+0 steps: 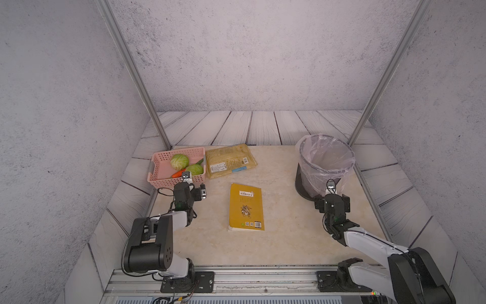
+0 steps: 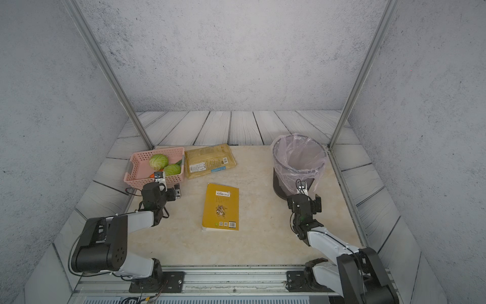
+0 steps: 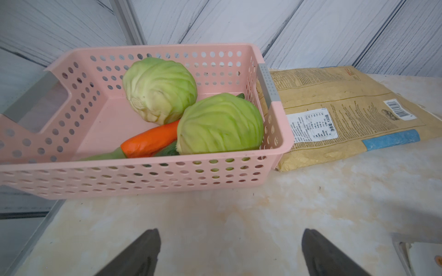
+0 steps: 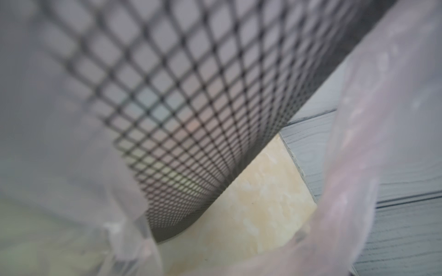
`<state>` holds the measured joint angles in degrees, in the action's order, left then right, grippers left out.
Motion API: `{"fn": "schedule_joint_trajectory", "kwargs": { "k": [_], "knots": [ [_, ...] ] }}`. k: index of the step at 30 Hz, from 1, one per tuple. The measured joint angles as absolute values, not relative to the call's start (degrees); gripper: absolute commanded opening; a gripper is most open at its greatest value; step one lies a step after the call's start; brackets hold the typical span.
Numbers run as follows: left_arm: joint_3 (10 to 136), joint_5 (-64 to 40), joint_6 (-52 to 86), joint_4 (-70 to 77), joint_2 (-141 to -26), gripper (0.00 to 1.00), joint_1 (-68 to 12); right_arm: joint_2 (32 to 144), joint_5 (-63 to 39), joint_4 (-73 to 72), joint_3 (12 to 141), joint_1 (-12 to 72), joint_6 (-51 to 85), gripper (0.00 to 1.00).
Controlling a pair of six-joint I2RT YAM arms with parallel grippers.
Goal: Peel off the used sticky note
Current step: Move the trash bin to the center of the board.
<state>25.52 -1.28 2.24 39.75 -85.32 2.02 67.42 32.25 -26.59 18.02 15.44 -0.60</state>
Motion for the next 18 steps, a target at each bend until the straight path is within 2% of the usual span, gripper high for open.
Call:
{"fn": "schedule_joint_trajectory", "kwargs": {
  "k": [5,18],
  "knots": [
    [24.9,-0.2,0.2,42.7,-87.5,0.98,-0.8,71.5,28.8,-32.6,18.0,14.1,-1.8,1.00],
    [25.4,2.2,0.2,43.5,-87.5,0.98,-0.5,75.6,23.0,-37.1,20.4,12.5,-2.4,1.00]
  ]
}}
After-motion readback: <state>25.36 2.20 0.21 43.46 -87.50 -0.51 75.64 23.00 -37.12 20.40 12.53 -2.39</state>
